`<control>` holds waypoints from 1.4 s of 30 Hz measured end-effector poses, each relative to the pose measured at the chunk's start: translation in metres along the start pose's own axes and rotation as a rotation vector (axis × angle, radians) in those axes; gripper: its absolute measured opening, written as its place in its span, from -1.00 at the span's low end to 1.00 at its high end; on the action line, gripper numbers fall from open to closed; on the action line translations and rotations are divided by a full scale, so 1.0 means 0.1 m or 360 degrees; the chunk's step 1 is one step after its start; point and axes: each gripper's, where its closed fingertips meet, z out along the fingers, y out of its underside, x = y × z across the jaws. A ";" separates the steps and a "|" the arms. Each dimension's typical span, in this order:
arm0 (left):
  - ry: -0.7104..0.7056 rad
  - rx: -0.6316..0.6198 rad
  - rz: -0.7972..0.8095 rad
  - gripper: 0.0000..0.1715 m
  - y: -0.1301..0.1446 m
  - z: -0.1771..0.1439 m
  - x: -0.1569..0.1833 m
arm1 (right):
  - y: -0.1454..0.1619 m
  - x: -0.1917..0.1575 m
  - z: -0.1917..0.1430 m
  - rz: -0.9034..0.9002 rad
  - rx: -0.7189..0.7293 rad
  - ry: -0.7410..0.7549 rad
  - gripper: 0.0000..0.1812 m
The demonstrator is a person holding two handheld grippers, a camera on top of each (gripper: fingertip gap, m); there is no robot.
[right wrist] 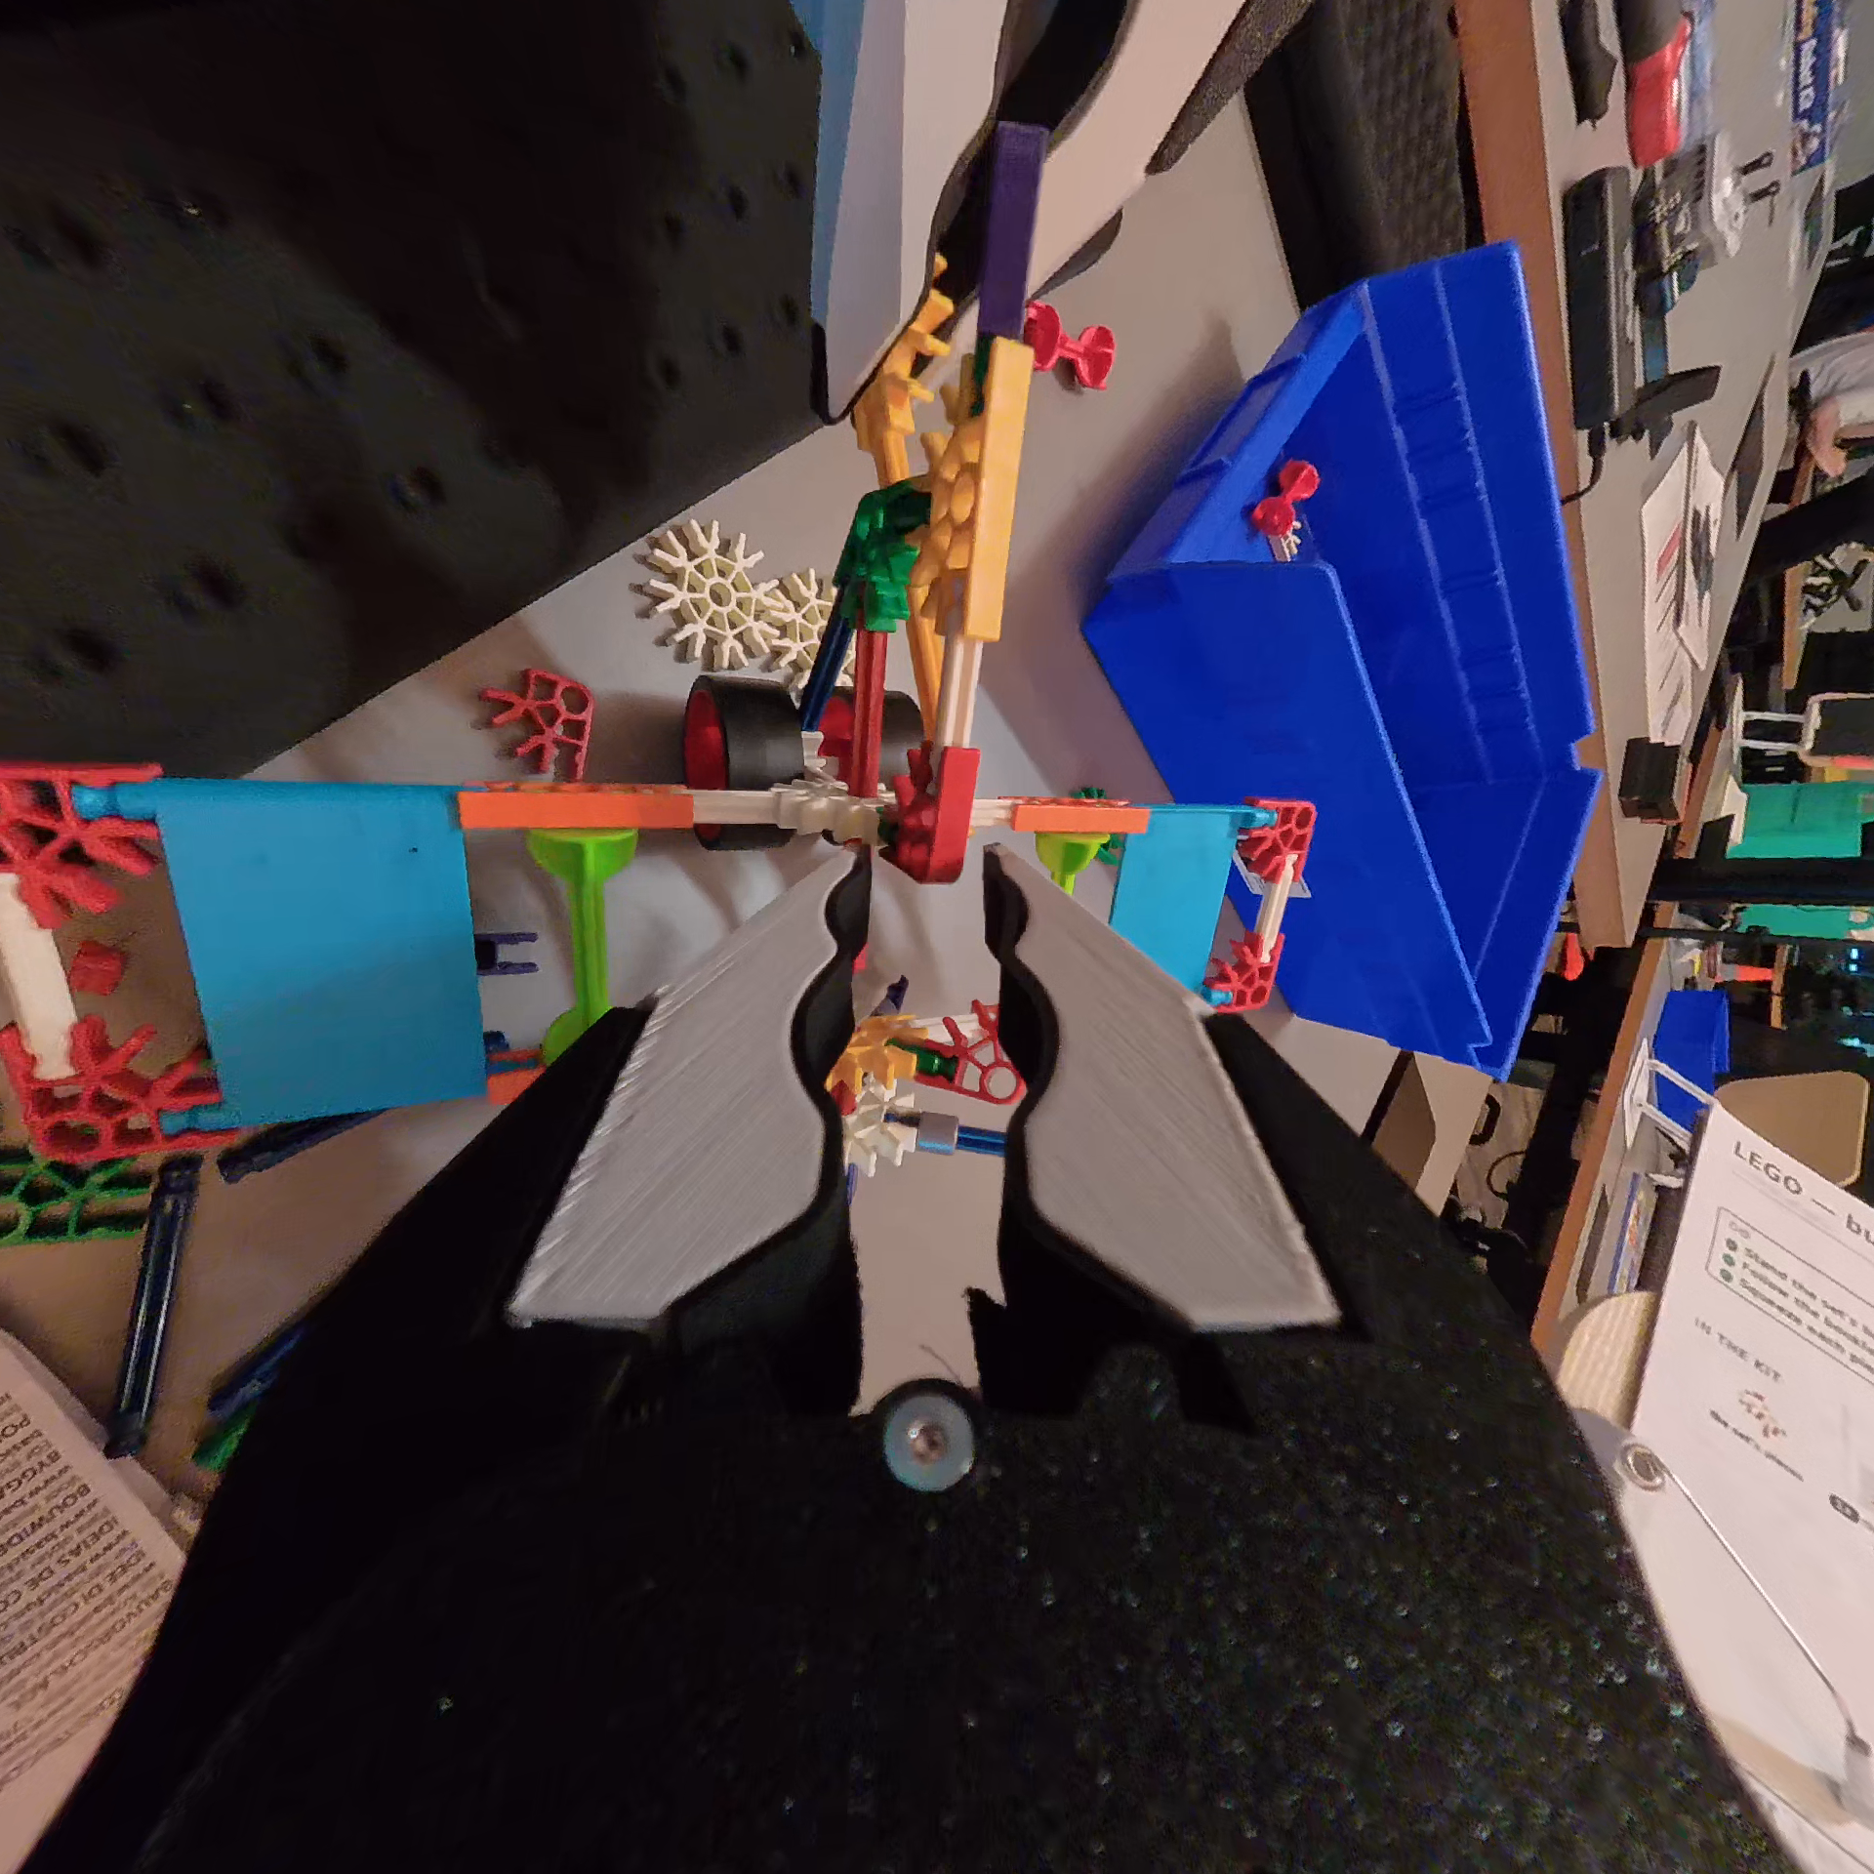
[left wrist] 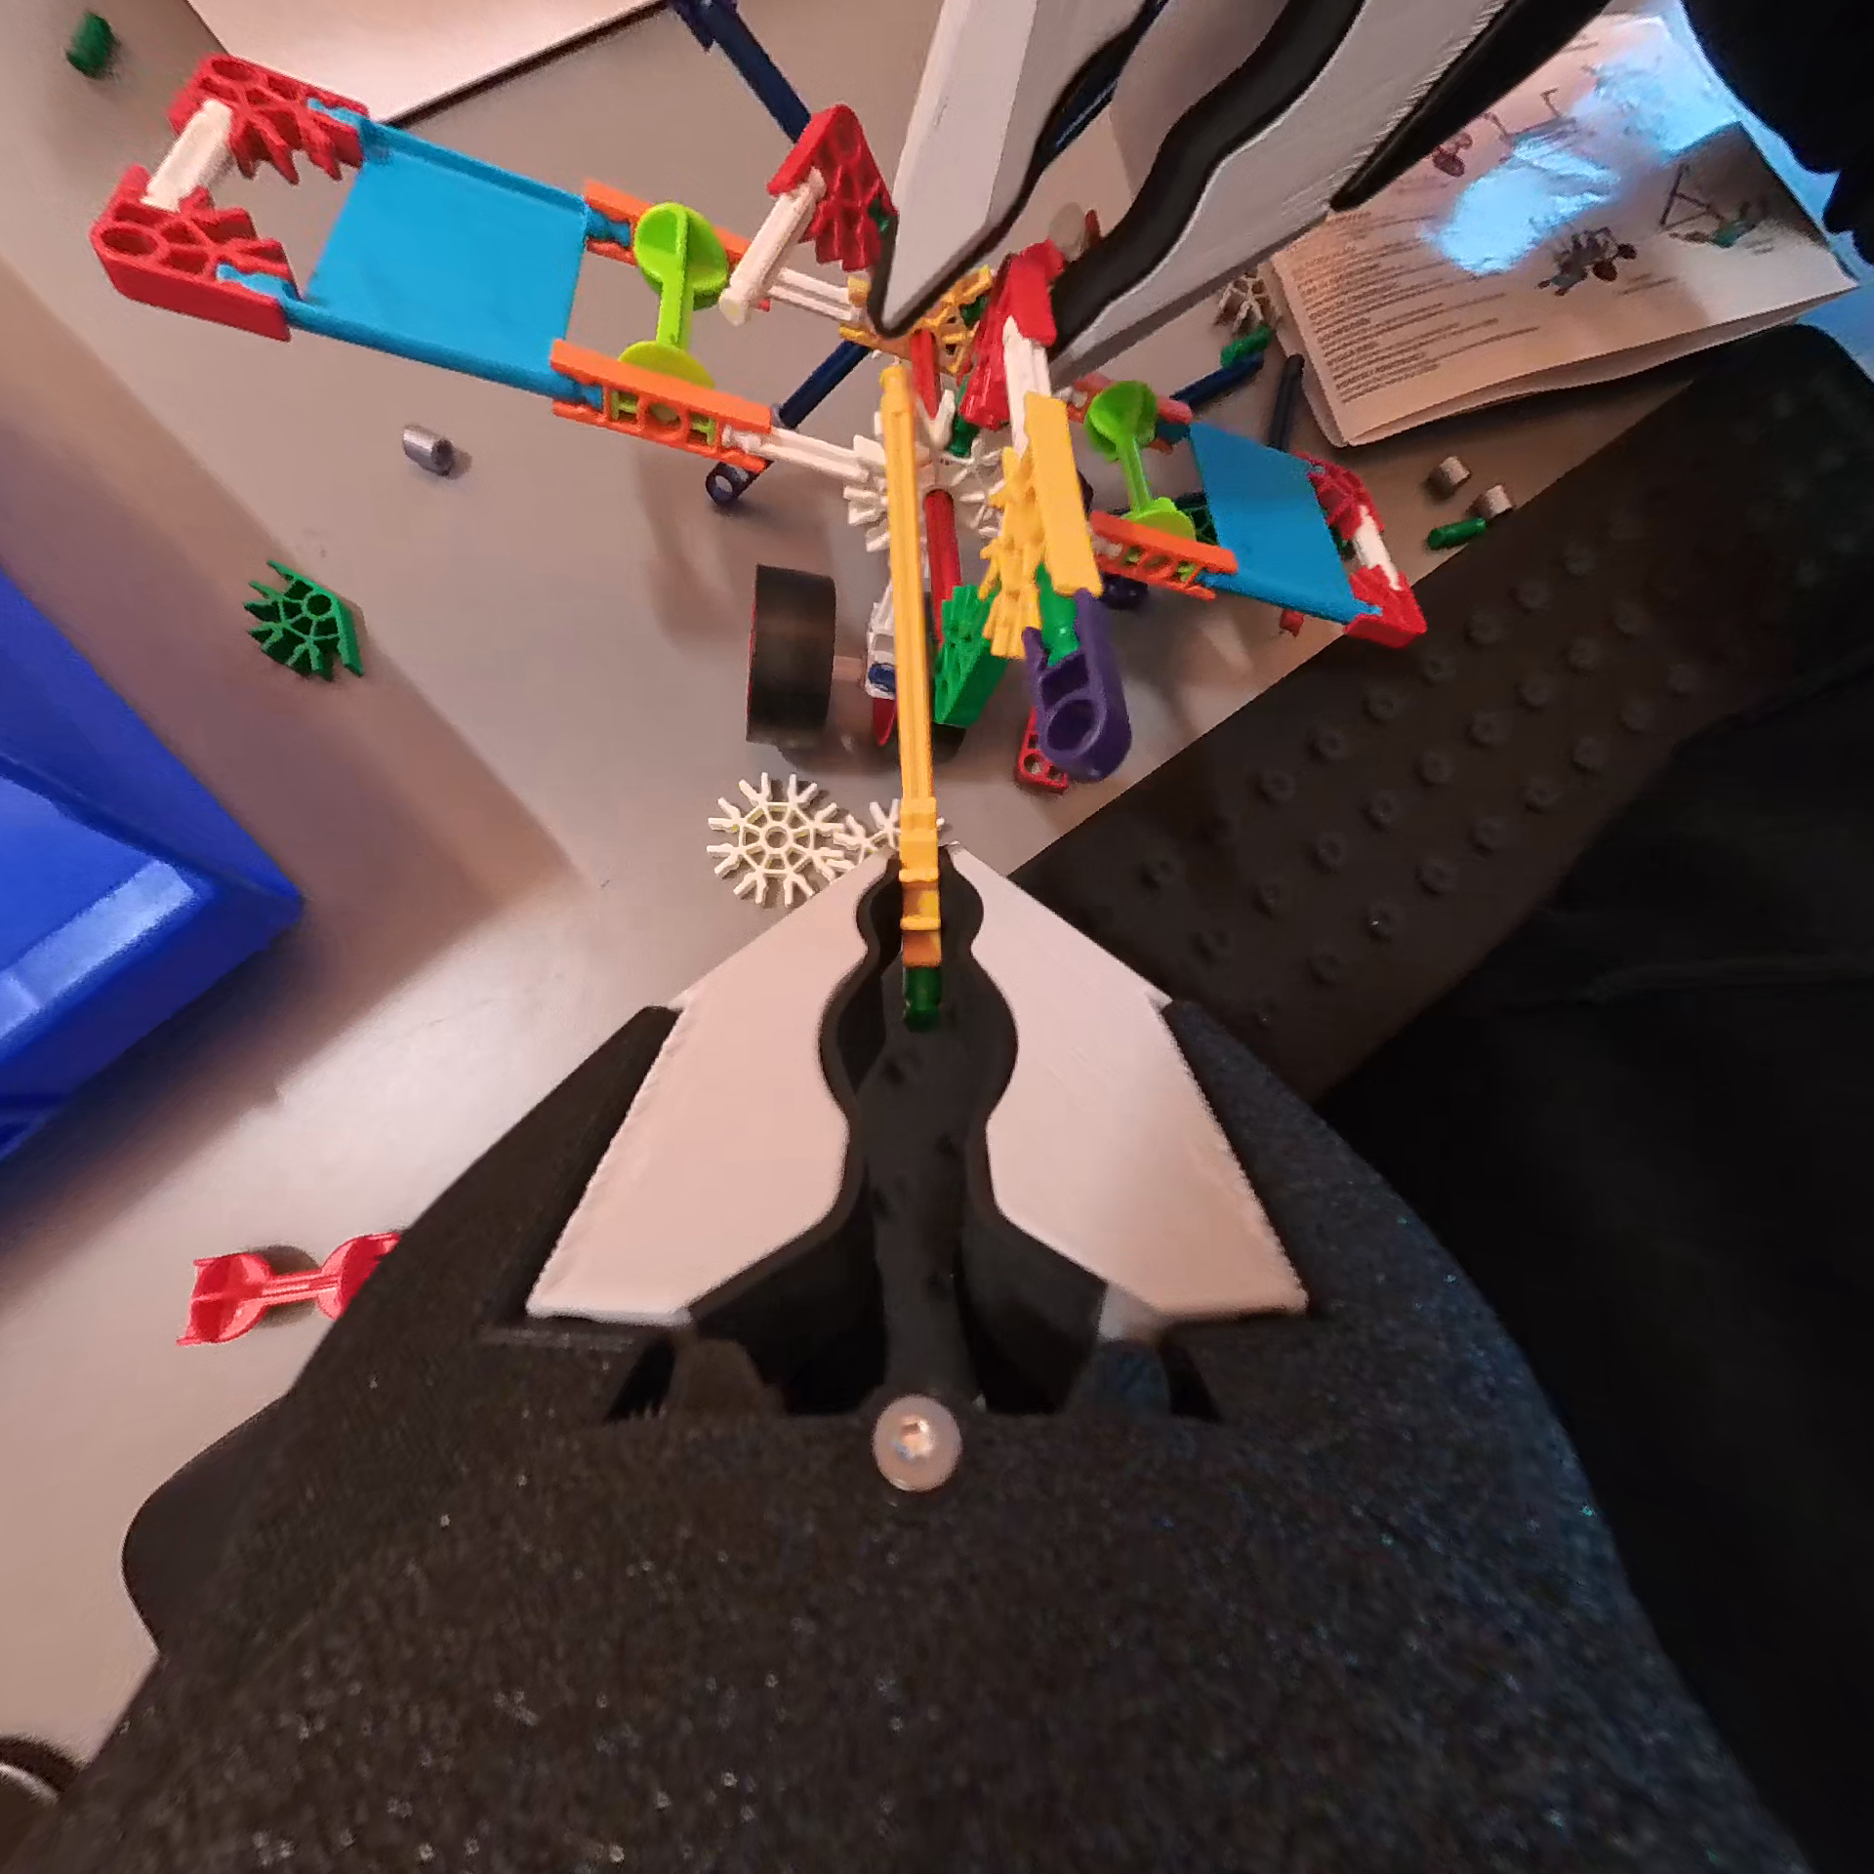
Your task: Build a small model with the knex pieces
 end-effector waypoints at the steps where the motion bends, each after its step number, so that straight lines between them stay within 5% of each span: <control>1: -0.0001 -0.0009 -0.0006 -0.94 0.01 0.01 -0.01 | 0.00 0.00 0.00 -0.0008 0.0004 0.0000 -0.76; 42: 0.0037 -0.0098 -0.0076 -0.94 0.19 -0.09 0.09 | -0.22 -0.11 0.11 -0.0120 0.0121 -0.0132 -0.79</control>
